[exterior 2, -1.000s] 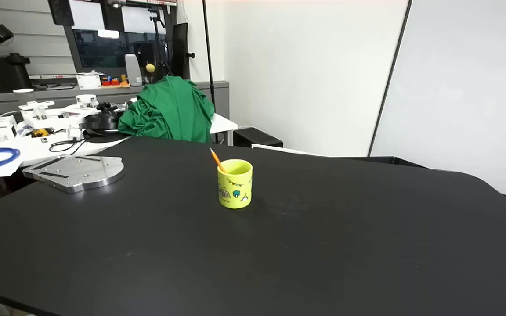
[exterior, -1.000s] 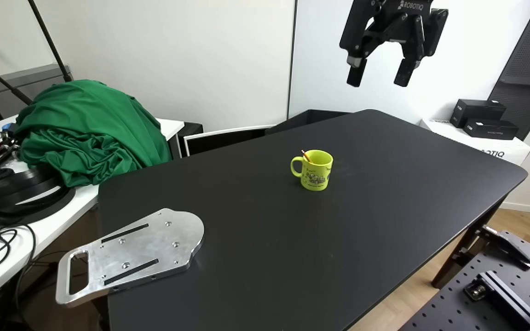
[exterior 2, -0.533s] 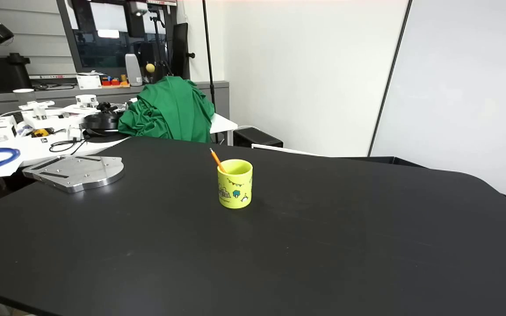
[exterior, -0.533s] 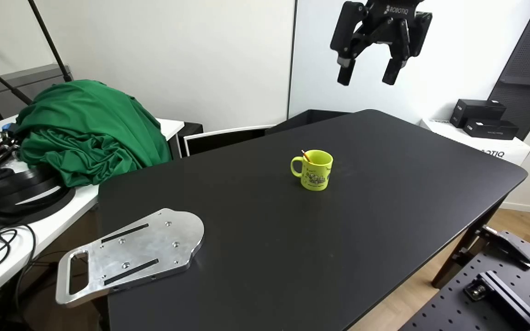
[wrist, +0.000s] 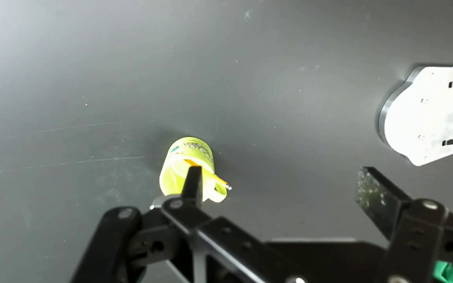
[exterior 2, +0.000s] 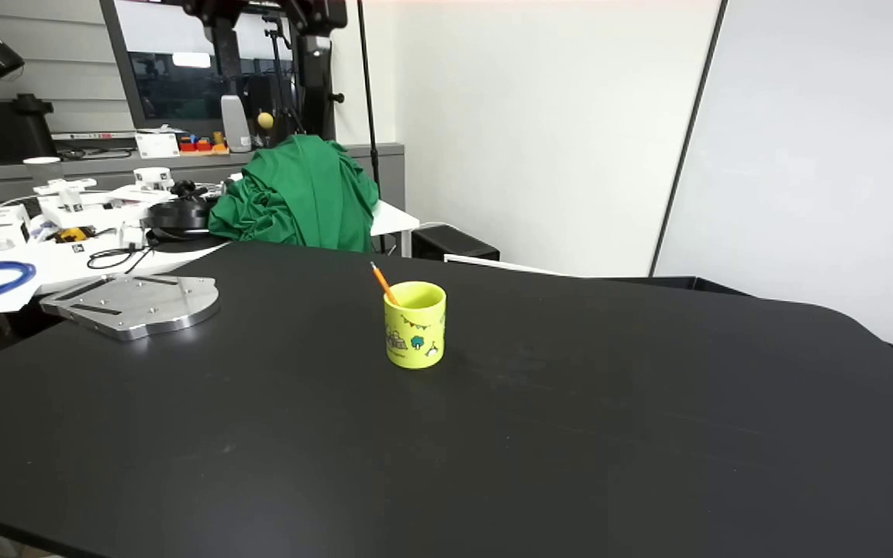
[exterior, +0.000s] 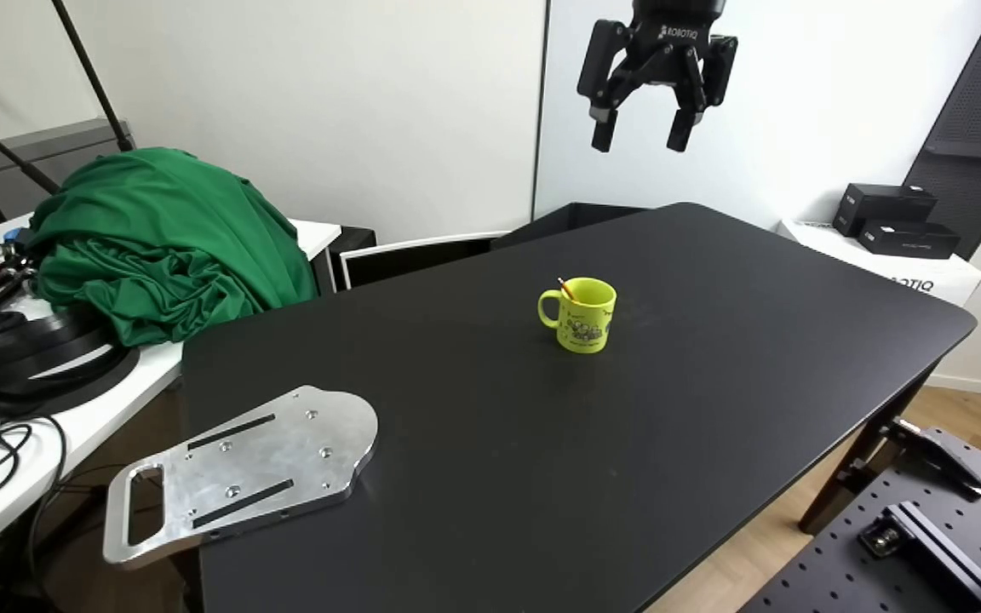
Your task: Take the pencil from the yellow cup and place it on the table
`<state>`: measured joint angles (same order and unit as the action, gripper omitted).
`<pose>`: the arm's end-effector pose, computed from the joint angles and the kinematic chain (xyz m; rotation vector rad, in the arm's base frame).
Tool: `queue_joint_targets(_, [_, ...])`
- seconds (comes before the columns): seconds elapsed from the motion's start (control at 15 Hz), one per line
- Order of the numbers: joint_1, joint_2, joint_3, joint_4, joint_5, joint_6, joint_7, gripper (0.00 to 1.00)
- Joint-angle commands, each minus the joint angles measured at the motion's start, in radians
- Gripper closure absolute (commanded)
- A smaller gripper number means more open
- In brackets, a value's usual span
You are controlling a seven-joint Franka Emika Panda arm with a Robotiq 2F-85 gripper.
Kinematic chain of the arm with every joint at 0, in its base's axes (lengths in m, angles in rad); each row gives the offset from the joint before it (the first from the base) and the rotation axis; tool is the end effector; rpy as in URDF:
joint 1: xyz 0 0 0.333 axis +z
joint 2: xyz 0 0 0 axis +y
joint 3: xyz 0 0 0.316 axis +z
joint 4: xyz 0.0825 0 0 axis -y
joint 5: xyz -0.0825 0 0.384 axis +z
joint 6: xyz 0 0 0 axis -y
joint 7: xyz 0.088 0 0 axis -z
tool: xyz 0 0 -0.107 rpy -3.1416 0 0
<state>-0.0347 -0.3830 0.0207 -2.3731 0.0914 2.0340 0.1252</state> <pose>0.4355 -0.0005 0.4731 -3.0514 0.2747 -0.0610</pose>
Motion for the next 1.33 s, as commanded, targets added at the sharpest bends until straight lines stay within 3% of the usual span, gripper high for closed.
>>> queue_joint_targets(0.0, [-0.033,0.163,-0.025,0.185,-0.028,-0.052,0.051,0.00])
queue_joint_targets(0.6, [-0.082,0.507,-0.098,0.561,-0.160,-0.038,0.148,0.00])
queue_joint_targets(0.93, [-0.039,0.677,-0.112,0.709,-0.219,0.047,0.284,0.00])
queue_joint_targets(1.27, [0.039,0.772,-0.123,0.764,-0.228,0.097,0.456,0.00])
